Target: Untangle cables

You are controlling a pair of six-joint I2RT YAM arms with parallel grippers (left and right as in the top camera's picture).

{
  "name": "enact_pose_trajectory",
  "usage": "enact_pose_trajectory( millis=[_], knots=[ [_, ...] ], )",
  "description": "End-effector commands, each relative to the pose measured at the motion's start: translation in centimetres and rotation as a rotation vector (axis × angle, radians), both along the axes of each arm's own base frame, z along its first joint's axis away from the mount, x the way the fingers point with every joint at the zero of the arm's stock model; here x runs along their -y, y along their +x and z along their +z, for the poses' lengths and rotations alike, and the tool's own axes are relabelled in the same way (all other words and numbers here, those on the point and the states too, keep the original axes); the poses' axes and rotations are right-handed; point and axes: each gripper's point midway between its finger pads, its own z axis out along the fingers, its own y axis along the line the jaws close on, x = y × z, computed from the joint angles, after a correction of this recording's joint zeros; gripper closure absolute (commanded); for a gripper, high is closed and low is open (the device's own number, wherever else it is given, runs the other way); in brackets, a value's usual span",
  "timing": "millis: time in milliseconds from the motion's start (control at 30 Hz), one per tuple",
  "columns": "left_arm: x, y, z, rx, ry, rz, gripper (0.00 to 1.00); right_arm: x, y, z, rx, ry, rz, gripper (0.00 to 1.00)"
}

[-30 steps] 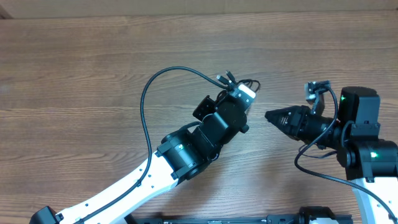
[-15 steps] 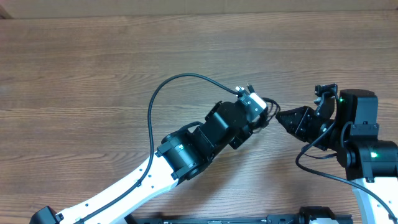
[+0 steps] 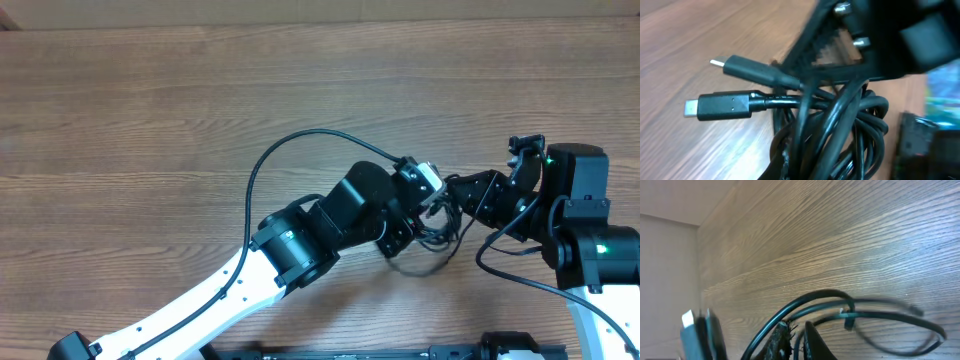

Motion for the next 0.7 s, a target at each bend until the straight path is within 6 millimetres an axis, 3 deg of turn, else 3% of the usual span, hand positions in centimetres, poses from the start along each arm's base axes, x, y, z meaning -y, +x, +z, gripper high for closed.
enact_pose_trajectory(
  millis=[0, 433, 667],
  knots=[
    [1.3, -2.7, 2.3, -0.044, -0.097, -0.144, 0.96, 0.0, 0.1, 0.7, 0.031, -0.015, 0.001, 0.90],
    [1.4, -1.5, 3.2, 0.000, -0.126, -0.106, 0.96, 0.0, 0.2, -0.6, -0.033, -0.018, 0.004, 0.91],
    [-0.7, 2.0, 3.1, -0.120, -0.170, 0.076, 0.96, 0.0, 0.1, -0.7, -0.039, -0.019, 0.004, 0.91]
  ],
)
